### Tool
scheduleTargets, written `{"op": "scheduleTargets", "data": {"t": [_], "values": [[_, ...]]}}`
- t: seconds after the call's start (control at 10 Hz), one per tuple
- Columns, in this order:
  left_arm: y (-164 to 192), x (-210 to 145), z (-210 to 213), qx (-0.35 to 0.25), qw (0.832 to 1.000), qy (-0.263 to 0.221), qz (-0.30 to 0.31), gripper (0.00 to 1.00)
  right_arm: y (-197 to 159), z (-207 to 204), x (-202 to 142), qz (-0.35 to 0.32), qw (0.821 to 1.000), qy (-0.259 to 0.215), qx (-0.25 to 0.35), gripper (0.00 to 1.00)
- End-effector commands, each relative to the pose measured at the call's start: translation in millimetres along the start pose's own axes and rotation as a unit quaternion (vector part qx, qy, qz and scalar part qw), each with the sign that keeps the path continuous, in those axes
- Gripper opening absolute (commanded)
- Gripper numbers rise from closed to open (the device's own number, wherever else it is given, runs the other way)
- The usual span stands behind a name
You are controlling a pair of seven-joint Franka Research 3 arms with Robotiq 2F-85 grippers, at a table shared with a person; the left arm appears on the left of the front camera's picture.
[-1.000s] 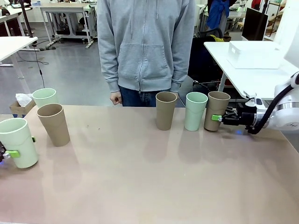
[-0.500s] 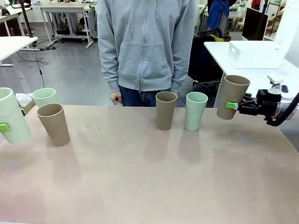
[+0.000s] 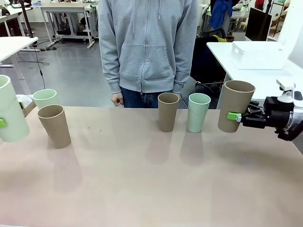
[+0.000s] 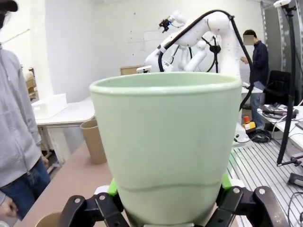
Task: Stack the cups and store them in the basket.
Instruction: Pick up two Reusable plastic cups , one in each hand.
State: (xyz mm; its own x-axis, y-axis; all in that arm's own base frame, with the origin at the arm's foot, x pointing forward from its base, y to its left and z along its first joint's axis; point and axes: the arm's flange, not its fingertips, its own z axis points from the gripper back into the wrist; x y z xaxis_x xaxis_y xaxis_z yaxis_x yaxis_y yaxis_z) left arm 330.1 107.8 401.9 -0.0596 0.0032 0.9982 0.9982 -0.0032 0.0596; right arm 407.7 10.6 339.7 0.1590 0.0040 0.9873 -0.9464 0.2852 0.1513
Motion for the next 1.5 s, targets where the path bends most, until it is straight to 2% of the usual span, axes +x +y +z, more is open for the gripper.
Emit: {"op": "scheduleTargets", "data": {"t": [0.0,0.3,0.4,0.5,0.7,0.8,1.0,1.4], "values": [[-7.3,18.7,-52.0,0.000,1.000,0.015,-0.002,0.84,29.3,-14.7,8.1,-0.020,1.000,-0.005,-0.006,0.85],[-2.3,13.4,-116.2,-0.030,0.999,0.022,0.009,0.84,36.3,-12.2,-1.7,-0.029,0.999,-0.024,0.001,0.85],[0.3,9.9,-121.6,-0.027,1.000,0.012,0.009,0.84,32.6,-10.2,-5.8,-0.038,0.999,-0.031,0.020,0.85],[-3.1,14.5,-99.6,-0.035,0.999,0.030,-0.002,0.84,22.6,-11.6,0.9,-0.015,1.000,-0.007,0.007,0.85],[-3.1,14.5,-99.6,-0.035,0.999,0.030,-0.002,0.84,22.6,-11.6,0.9,-0.015,1.000,-0.007,0.007,0.85],[3.8,10.3,-112.6,-0.037,0.999,0.030,0.002,0.84,22.5,-11.8,-3.7,-0.023,1.000,-0.010,0.013,0.85],[-1.9,-16.4,-135.6,-0.033,0.999,-0.023,-0.002,0.84,46.1,-5.9,-18.5,-0.005,1.000,-0.004,0.017,0.85],[-2.4,-39.4,-164.8,-0.039,0.998,-0.041,0.001,0.84,61.8,2.2,-24.5,-0.005,0.999,-0.024,0.024,0.85]]}}
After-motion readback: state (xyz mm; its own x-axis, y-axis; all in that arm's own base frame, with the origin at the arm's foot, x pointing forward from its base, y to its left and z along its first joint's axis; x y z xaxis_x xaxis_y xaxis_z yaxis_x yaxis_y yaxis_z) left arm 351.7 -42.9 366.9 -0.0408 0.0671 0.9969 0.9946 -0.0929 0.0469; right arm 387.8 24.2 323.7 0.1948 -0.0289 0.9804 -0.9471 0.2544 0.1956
